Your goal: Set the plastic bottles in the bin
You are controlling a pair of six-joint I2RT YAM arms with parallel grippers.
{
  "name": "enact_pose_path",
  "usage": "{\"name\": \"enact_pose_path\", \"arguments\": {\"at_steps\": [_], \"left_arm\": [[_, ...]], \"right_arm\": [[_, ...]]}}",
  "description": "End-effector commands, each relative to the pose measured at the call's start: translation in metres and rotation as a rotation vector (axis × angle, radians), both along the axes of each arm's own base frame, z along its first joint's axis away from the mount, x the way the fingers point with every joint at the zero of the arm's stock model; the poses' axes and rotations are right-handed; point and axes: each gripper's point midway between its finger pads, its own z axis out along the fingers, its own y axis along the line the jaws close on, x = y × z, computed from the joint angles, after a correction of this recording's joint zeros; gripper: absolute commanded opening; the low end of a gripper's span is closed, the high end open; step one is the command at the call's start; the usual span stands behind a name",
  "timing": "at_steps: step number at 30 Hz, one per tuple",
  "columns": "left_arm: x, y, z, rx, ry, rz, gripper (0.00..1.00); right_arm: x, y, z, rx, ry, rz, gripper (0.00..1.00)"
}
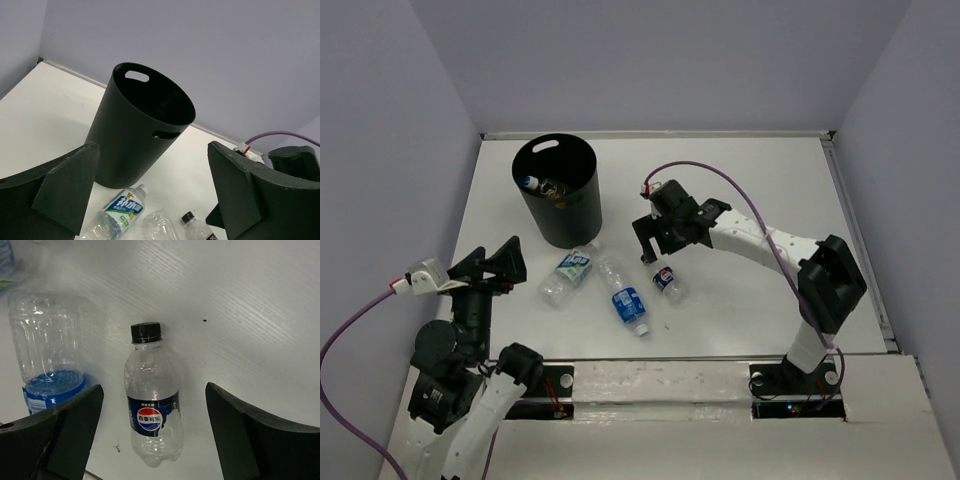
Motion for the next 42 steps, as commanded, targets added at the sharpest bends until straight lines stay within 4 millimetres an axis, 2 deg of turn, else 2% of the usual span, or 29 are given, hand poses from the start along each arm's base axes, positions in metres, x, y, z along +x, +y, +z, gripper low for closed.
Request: {"name": "enact_pose_path", "arguments": {"at_steps": [1, 2, 5, 10, 11, 13, 15, 17, 19, 22, 23, 24, 25, 28, 29, 31, 32, 33, 34, 35, 38, 40, 42], "left_arm": [[0.003, -0.002, 0.009, 0.002, -0.026, -0.002, 0.99], [0.003, -0.002, 0.009, 0.002, -0.026, -0.003, 0.99], [0.003, -0.002, 0.008, 0.006, -0.023, -0.001, 0.99], [0.002, -0.001, 0.009, 0.002, -0.025, 0.001, 0.99], [0.002, -0.001, 0.01, 0.002, -0.029, 0.0, 0.99], [0.002, -0.001, 0.01, 0.002, -0.031, 0.0, 0.99], [0.001, 0.0, 0.01, 0.001, -0.033, 0.005, 0.99], [0.0, 0.001, 0.01, 0.001, -0.034, 0.008, 0.99], [0.0, 0.003, 0.011, -0.004, -0.035, 0.014, 0.99], [0.0, 0.003, 0.01, -0.004, -0.035, 0.015, 0.99], [-0.001, 0.003, 0.011, -0.005, -0.036, 0.015, 0.99], [-0.001, 0.003, 0.011, -0.005, -0.038, 0.014, 0.99], [-0.001, 0.003, 0.011, -0.008, -0.039, 0.013, 0.99], [-0.001, 0.002, 0.011, -0.007, -0.038, 0.01, 0.99], [0.0, 0.002, 0.011, -0.005, -0.038, 0.012, 0.99], [0.0, 0.002, 0.011, -0.006, -0.036, 0.01, 0.99], [0.0, 0.002, 0.011, -0.006, -0.036, 0.01, 0.99], [0.001, 0.002, 0.011, -0.003, -0.032, 0.014, 0.99], [0.001, 0.002, 0.01, -0.003, -0.031, 0.013, 0.99], [0.001, 0.002, 0.009, -0.002, -0.026, 0.016, 0.99], [0.0, 0.003, 0.01, -0.006, -0.03, 0.019, 0.99], [0.0, 0.003, 0.01, -0.007, -0.032, 0.019, 0.99], [0.0, 0.004, 0.01, -0.008, -0.033, 0.022, 0.99]], "right_arm": [[-0.013, 0.012, -0.023, 0.004, 0.108, 0.074, 0.88], [-0.013, 0.013, -0.036, -0.016, 0.129, 0.072, 0.88], [-0.013, 0.01, -0.055, -0.047, 0.153, 0.056, 0.87], [-0.017, 0.009, -0.067, -0.056, 0.179, 0.055, 0.81], [-0.016, 0.008, -0.068, -0.059, 0.177, 0.052, 0.75], [-0.016, 0.006, -0.071, -0.071, 0.176, 0.048, 0.69], [-0.012, 0.005, -0.067, -0.076, 0.157, 0.038, 0.57], [-0.009, 0.005, -0.054, -0.064, 0.126, 0.037, 0.47], [0.004, 0.002, -0.031, -0.056, 0.065, 0.013, 0.41], [0.013, 0.0, -0.001, -0.047, -0.002, 0.007, 0.4], [0.017, 0.003, 0.024, -0.015, -0.047, 0.006, 0.39], [0.019, 0.005, 0.038, 0.008, -0.071, 0.016, 0.39], [0.023, 0.011, 0.071, 0.068, -0.128, 0.028, 0.39], [0.027, 0.027, 0.132, 0.198, -0.227, 0.066, 0.39], [0.027, 0.042, 0.176, 0.312, -0.295, 0.114, 0.36], [0.028, 0.058, 0.217, 0.426, -0.366, 0.166, 0.34], [0.029, 0.07, 0.259, 0.531, -0.441, 0.206, 0.34], [0.031, 0.077, 0.276, 0.574, -0.474, 0.217, 0.34], [0.038, 0.086, 0.282, 0.605, -0.492, 0.228, 0.34], [0.044, 0.096, 0.307, 0.677, -0.562, 0.237, 0.34], [0.066, 0.12, 0.345, 0.783, -0.653, 0.238, 0.35], [0.085, 0.139, 0.355, 0.83, -0.69, 0.24, 0.36], [0.094, 0.154, 0.361, 0.883, -0.695, 0.246, 0.36]]}}
